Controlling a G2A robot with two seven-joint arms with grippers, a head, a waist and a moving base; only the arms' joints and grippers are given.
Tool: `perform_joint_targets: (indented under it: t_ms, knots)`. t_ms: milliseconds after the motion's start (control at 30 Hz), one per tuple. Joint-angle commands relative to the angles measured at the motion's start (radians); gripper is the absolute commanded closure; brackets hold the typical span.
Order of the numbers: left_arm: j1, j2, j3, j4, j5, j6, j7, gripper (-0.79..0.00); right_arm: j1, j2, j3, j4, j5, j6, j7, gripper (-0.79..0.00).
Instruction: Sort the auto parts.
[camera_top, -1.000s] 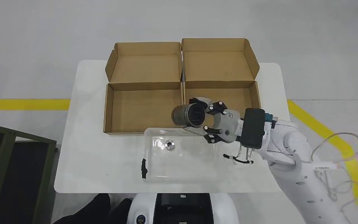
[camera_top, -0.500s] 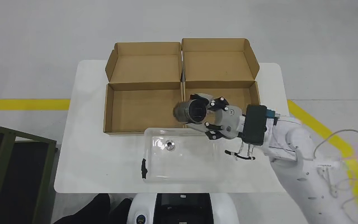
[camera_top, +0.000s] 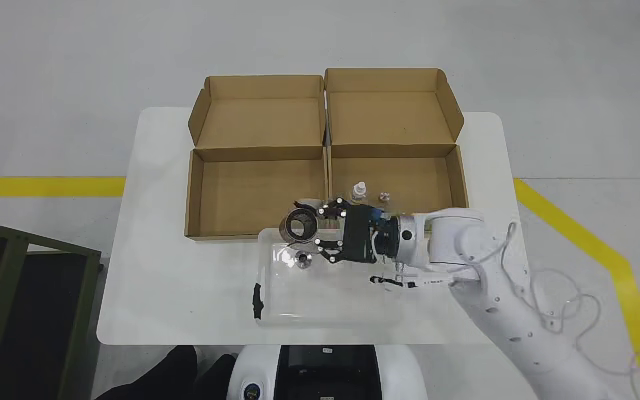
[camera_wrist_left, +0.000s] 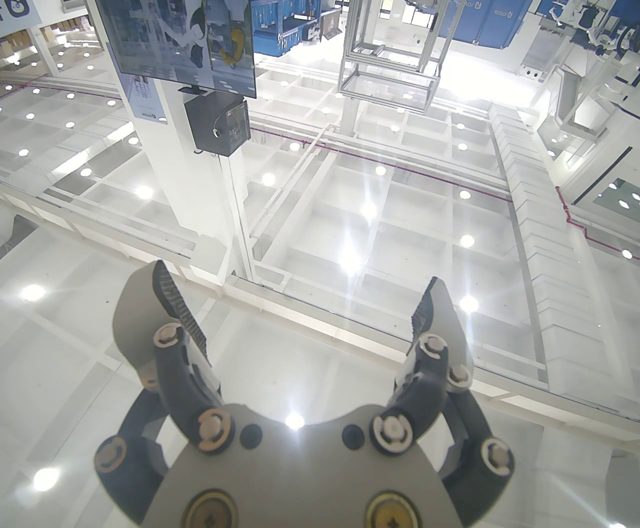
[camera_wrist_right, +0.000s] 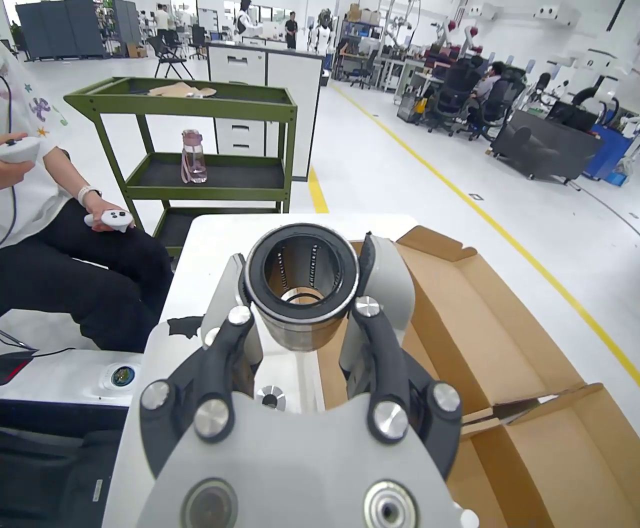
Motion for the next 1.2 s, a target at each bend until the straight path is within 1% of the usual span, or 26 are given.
perform_joint_targets:
  t_ms: [0,300,533,800,1167]
  knots:
    - [0.0,0.0,0.0,0.0,0.0,0.0,0.0,-0.785,0.02,-0.007,-0.025,0.035,-0.007,0.013,0.016,0.0]
    - [0.0,0.0,0.0,0.0,0.0,0.0,0.0,-0.785,0.121,-0.048,-0.123,0.168,-0.013,0.077,0.043,0.0]
    - [0.0,0.0,0.0,0.0,0.0,0.0,0.0,-0.785,0.21,-0.091,-0.206,0.261,-0.024,0.139,0.055,0.0]
    - [0.0,0.0,0.0,0.0,0.0,0.0,0.0,-0.785,0.307,-0.158,-0.311,0.391,-0.009,0.206,0.05,0.0]
    - [0.0,0.0,0.0,0.0,0.0,0.0,0.0,-0.785,0.419,-0.258,-0.423,0.58,0.012,0.254,0.052,0.0]
